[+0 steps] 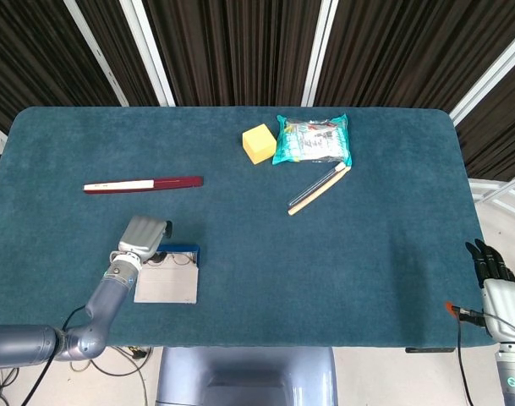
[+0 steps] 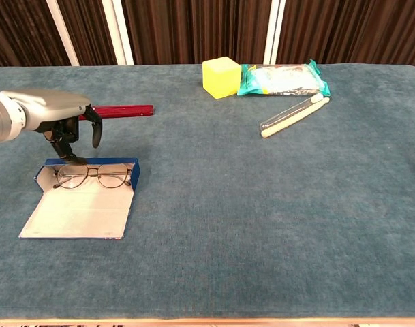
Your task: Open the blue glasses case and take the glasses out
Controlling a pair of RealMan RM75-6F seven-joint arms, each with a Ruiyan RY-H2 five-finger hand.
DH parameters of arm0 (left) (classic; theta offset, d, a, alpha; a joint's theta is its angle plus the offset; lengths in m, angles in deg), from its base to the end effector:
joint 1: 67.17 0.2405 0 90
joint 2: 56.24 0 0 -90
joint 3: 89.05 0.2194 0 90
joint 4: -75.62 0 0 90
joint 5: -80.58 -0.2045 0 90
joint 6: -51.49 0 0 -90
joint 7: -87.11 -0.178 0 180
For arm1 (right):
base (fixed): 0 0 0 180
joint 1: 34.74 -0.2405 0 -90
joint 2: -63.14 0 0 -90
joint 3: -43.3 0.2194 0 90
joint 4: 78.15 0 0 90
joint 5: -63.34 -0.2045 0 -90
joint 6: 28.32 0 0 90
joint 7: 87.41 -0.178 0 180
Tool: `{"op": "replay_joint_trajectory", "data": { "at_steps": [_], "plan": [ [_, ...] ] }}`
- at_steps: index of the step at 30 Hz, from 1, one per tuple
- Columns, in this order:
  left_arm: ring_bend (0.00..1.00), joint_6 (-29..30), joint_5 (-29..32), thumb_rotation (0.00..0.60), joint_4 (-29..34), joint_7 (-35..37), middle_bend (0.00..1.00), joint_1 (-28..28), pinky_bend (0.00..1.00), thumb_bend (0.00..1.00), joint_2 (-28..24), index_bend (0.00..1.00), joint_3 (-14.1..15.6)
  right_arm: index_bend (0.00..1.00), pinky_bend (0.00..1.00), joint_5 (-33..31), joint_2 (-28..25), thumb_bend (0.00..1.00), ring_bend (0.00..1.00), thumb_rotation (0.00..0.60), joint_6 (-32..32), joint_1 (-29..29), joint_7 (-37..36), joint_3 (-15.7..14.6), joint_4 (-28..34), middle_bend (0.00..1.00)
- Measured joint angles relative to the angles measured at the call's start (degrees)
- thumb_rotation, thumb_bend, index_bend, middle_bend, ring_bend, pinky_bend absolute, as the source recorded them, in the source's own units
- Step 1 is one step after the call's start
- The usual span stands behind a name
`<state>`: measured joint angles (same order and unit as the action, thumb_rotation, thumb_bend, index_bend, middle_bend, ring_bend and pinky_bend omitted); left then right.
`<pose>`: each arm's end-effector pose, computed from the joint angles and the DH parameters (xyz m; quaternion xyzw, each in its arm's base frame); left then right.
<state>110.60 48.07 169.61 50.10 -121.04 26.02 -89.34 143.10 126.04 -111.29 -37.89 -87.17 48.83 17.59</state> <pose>-0.1478 0.3443 -0.0164 -0.7566 -0.3986 -0.2043 0.4764 -0.2877 -0.2112 0.1570 0.5473 -0.4280 0.3772 0.6124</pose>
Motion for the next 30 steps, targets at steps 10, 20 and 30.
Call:
{"op": "replay_joint_trajectory", "data": {
  "at_steps": [10, 20, 30],
  "plan": [
    [0.91, 0.3, 3.4, 0.6, -0.4, -1.4, 1.0, 0.7, 0.93, 0.29, 1.6, 0.46, -1.1, 0.0, 0.23, -0.1, -0.1, 0.2, 0.0, 0.6, 0.0, 0.0, 0.0, 0.0, 0.1, 0.0],
    [0.91, 0.0, 4.9, 0.6, -0.9, -2.1, 1.0, 0.9, 0.93, 0.33, 2.3, 0.46, -2.2, 0.0, 0.23, -0.1, -0.1, 0.2, 0.0, 0.6, 0.1, 0.0, -0.1, 0.0, 0.2, 0.0],
    [0.91, -1.0, 5.7, 0.6, -1.3, -2.2, 1.0, 1.1, 0.93, 0.39, 2.6, 0.49, -2.7, 0.0, 0.23, 0.0, -0.1, 0.2, 0.0, 0.6, 0.1, 0.0, 0.0, 0.0, 0.3, 0.0]
  ]
}}
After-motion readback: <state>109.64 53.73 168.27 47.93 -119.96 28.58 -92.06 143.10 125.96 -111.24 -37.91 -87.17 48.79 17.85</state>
